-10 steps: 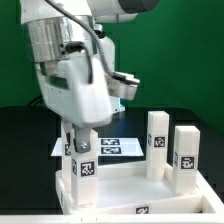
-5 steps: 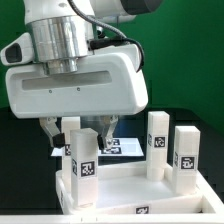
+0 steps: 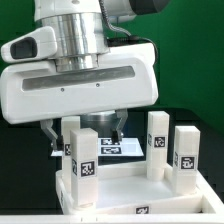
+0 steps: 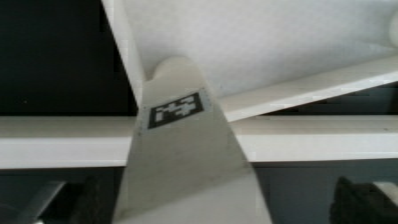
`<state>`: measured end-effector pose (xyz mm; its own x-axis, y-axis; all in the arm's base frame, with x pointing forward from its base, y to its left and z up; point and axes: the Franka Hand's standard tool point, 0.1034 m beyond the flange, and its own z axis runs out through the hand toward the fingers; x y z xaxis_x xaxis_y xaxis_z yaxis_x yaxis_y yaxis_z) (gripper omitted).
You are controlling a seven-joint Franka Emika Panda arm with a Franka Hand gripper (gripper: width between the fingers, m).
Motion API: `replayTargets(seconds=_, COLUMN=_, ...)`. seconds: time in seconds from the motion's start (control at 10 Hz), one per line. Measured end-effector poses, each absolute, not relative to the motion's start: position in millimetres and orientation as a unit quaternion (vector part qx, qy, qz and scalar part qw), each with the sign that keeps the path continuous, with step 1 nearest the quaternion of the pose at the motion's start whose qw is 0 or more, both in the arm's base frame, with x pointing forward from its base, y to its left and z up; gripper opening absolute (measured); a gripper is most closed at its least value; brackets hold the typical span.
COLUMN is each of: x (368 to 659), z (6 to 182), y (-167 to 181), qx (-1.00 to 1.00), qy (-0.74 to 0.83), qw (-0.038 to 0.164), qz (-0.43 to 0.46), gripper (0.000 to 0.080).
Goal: Assemble desk
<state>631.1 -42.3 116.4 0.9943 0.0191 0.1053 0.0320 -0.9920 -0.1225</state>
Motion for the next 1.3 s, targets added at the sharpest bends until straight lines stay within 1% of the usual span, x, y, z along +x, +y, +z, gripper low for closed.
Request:
replayTargets(seconds=0.1, x=631.0, z=116.0, y=-42.1, qx=-0.997, qy=0.008, qw=0.064, qz=-0.051, gripper=0.056)
replayTargets(seconds=0.2, x=631.5, z=115.7, y=-42.1, qx=-0.994, qy=0.068, qw=0.067, qz=-0.048, gripper=0.0426)
replayTargets(seconds=0.3, x=633.2, z=115.7, y=-46.5, qx=-0.988, qy=0.131, qw=0.065, qz=-0.049, gripper=0.0299)
replayTargets(seconds=0.4, x=634.6, z=115.5, y=-49.9, qx=-0.976, qy=0.2, qw=0.066, qz=-0.05, gripper=0.0299)
replayTargets(seconds=0.6, x=632.8, z=113.3, y=-46.8, qx=-0.907, qy=0.414, qw=0.075, qz=-0.027, gripper=0.0291)
replayTargets(seconds=0.7, x=633.1, z=112.8, y=-48.3, qx=-0.886, qy=0.456, qw=0.081, qz=-0.019, gripper=0.029)
replayTargets(seconds=1.0, x=632.2, z=112.6, y=-47.5, qx=-0.849, qy=0.522, qw=0.083, qz=-0.011, gripper=0.029)
replayTargets(seconds=1.2, x=629.5, z=110.8, y=-44.3, qx=-0.732, qy=0.675, qw=0.09, qz=0.011, gripper=0.029)
replayTargets(seconds=1.3, x=629.3, z=110.6, y=-42.9, qx=-0.729, qy=0.678, qw=0.091, qz=0.013, gripper=0.029)
